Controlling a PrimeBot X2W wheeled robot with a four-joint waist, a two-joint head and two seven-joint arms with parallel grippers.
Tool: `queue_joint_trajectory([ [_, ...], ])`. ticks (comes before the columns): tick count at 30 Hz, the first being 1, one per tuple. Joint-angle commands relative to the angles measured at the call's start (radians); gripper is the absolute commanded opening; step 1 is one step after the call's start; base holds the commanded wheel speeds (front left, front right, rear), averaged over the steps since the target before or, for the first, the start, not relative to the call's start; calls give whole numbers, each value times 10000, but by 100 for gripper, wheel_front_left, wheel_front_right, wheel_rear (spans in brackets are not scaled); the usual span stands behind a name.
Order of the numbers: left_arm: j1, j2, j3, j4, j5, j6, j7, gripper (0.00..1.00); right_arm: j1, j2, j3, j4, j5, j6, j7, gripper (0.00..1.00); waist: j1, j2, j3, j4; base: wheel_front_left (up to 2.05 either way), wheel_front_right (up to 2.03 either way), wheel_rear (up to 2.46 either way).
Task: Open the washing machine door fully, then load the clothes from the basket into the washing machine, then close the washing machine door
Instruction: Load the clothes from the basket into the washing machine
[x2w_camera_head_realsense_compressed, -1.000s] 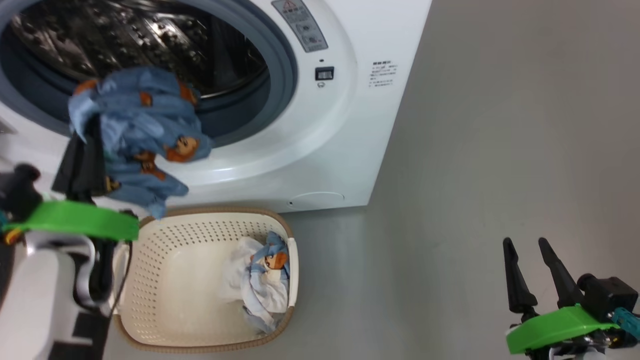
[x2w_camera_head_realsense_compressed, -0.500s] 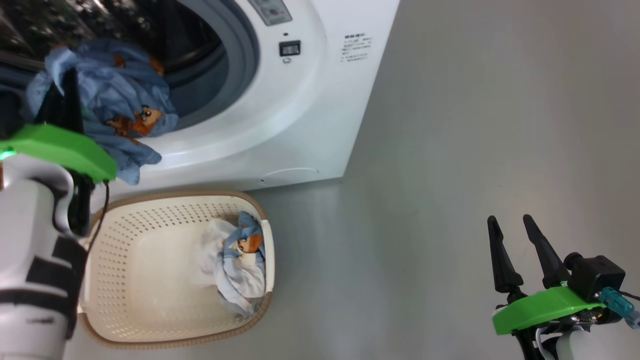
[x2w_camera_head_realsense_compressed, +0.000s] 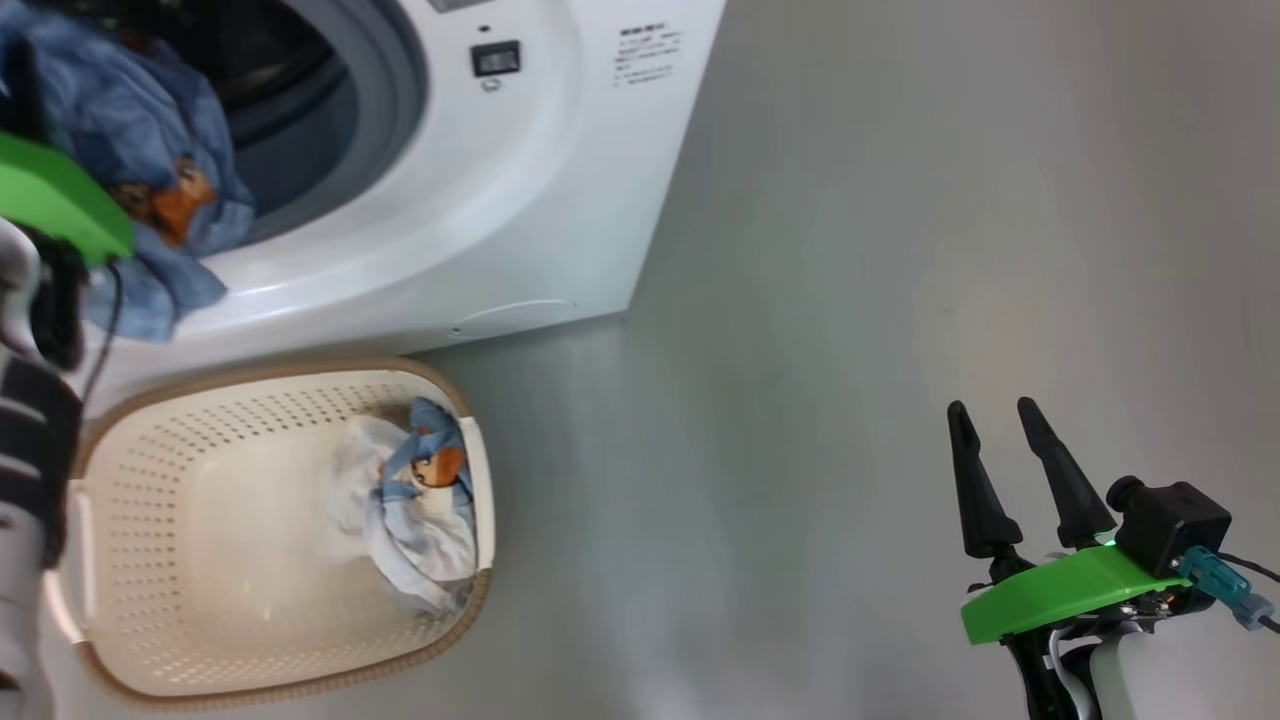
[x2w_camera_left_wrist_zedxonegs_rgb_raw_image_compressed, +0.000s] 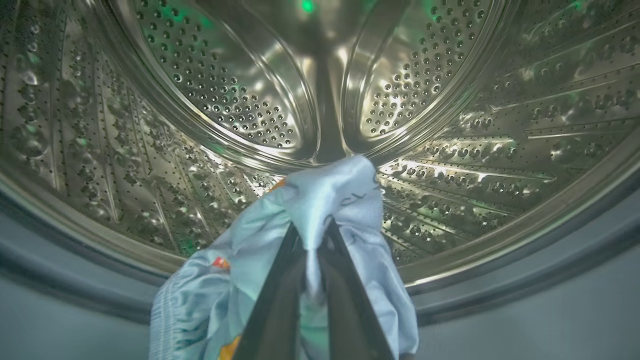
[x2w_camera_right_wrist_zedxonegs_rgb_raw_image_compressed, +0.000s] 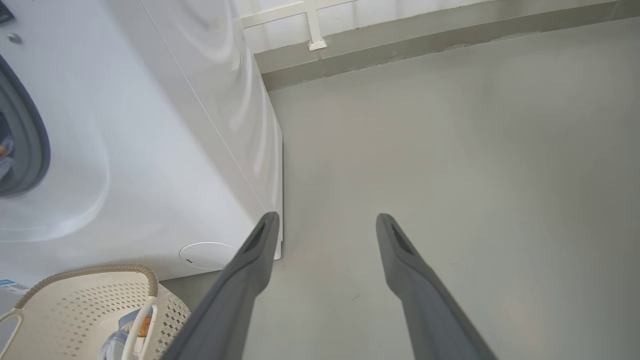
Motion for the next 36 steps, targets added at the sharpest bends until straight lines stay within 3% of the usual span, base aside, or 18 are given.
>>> queue_joint_trajectory([
  [1,-580,601,123,-102,-166,-15,-52,0,-149,-6,300,-259,95,16,-118,100,0,0,309,-295,0,0,0],
  [6,-1146,1050,701,-1512,205,19,-61,0,-242,-6,314,-350,186,16,-118,100,0,0,611,-411,0,0,0],
  [11,-871,1031,1424,-2658,845,84,-62,0,-339,-6,319,-389,249,16,-118,100,0,0,760,-458,0,0,0],
  [12,-742,961,1533,-2607,935,81,-62,31,-360,-6,325,-383,263,16,-118,100,0,0,771,-463,0,0,0],
  [13,-643,898,1578,-2483,1036,74,-63,98,-378,-6,331,-375,277,16,-118,100,0,0,779,-462,0,0,0],
  [28,108,350,2383,-2207,1735,-10,-64,100,-509,-5,325,-322,246,16,-118,100,0,0,714,-307,0,0,0],
  [36,1152,-30,2236,-2683,1784,-13,-64,100,-413,-5,184,-295,83,16,-118,100,0,0,341,-58,0,0,0],
])
